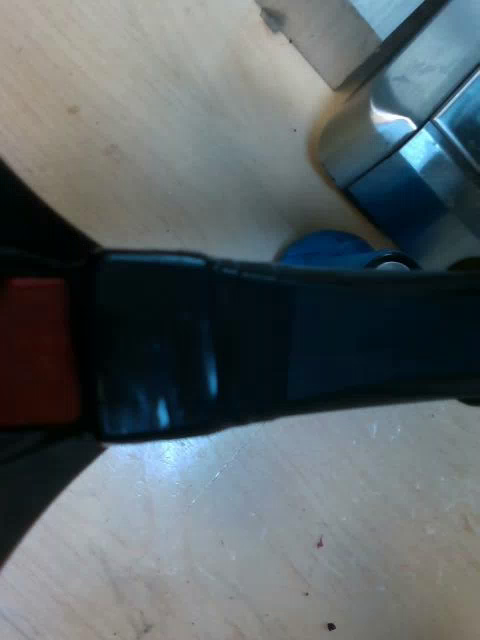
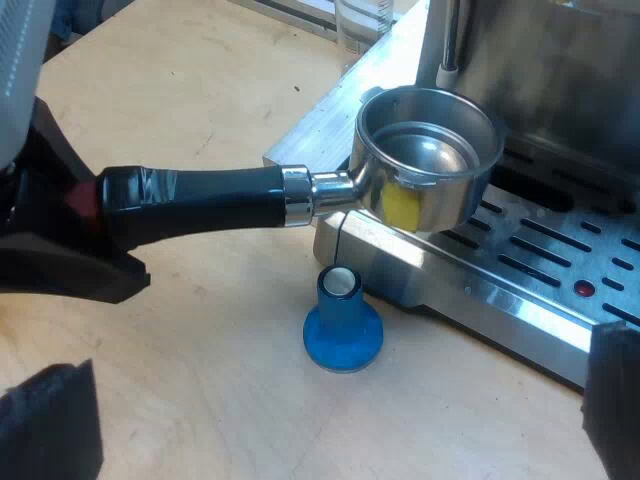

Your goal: Put the handle in the coffee machine

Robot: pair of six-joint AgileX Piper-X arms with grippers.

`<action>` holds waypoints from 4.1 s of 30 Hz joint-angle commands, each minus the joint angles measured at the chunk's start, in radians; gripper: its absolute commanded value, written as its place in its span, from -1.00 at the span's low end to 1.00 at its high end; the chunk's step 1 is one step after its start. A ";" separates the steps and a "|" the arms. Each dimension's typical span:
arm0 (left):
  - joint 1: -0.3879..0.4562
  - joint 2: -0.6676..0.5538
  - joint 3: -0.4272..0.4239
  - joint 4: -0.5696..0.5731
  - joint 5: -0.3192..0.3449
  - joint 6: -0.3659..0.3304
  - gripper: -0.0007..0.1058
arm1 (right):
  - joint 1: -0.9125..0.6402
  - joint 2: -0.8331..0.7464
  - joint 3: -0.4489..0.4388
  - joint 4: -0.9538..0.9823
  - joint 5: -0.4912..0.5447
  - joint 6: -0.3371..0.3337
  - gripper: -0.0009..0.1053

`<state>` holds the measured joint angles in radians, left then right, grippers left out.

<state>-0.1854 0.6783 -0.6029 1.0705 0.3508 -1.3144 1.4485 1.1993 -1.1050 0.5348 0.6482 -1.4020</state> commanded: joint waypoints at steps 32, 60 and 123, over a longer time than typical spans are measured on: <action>-0.001 -0.012 -0.011 -0.211 0.025 0.004 -0.98 | -0.002 0.144 -0.003 -0.217 0.160 -0.015 0.99; -0.001 0.182 -0.011 -0.260 0.049 0.048 -0.98 | -0.052 0.181 -0.003 -0.309 0.297 -0.015 0.99; 0.081 0.264 -0.011 -0.369 0.124 0.244 -0.98 | -0.099 0.421 0.258 -1.284 0.343 -0.420 0.99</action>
<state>-0.1055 0.9485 -0.5974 0.7449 0.4254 -1.0843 1.3530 1.6211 -0.8452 -0.7326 0.9930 -1.8055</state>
